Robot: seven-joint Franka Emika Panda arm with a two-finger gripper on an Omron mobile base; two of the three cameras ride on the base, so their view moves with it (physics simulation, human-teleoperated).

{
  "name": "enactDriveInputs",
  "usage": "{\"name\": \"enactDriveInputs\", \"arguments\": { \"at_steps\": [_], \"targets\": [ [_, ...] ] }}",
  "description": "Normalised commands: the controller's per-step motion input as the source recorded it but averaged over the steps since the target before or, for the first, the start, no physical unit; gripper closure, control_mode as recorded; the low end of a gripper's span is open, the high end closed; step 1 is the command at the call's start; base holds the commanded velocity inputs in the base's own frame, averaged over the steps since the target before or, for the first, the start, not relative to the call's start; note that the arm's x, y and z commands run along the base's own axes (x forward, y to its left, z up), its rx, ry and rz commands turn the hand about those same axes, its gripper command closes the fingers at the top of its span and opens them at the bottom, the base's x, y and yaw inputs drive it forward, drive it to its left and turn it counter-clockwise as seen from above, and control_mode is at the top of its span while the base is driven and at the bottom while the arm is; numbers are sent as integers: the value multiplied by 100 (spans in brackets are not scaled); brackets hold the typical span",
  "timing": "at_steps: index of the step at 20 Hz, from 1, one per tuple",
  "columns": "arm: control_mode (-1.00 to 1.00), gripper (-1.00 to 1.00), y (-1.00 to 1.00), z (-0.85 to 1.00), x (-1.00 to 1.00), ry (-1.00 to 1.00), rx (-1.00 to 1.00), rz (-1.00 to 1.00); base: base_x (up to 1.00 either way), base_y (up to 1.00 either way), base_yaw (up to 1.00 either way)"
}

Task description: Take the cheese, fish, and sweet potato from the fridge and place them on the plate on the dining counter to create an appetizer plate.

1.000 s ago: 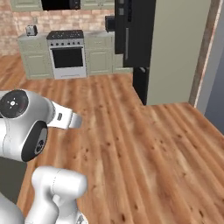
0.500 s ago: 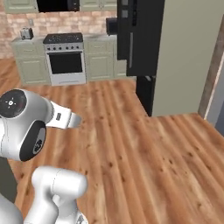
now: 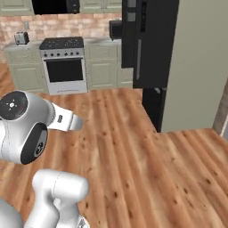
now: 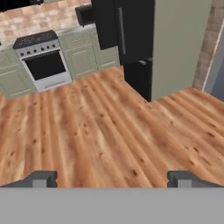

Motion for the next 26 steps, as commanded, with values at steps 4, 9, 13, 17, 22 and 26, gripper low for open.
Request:
{"name": "enactDriveInputs", "arguments": {
  "at_steps": [4,9,13,17,22,26],
  "targets": [
    [100,-100,0,0,0,0,0,0,100,46,0],
    [100,-100,0,0,0,0,0,0,100,42,0],
    [100,-100,0,0,0,0,0,0,100,27,-3],
    [100,-100,0,0,0,0,0,0,100,9,-19],
    [100,-100,0,0,0,0,0,0,100,9,-30],
    [100,-100,0,0,0,0,0,0,100,18,-34]
  ]
}}
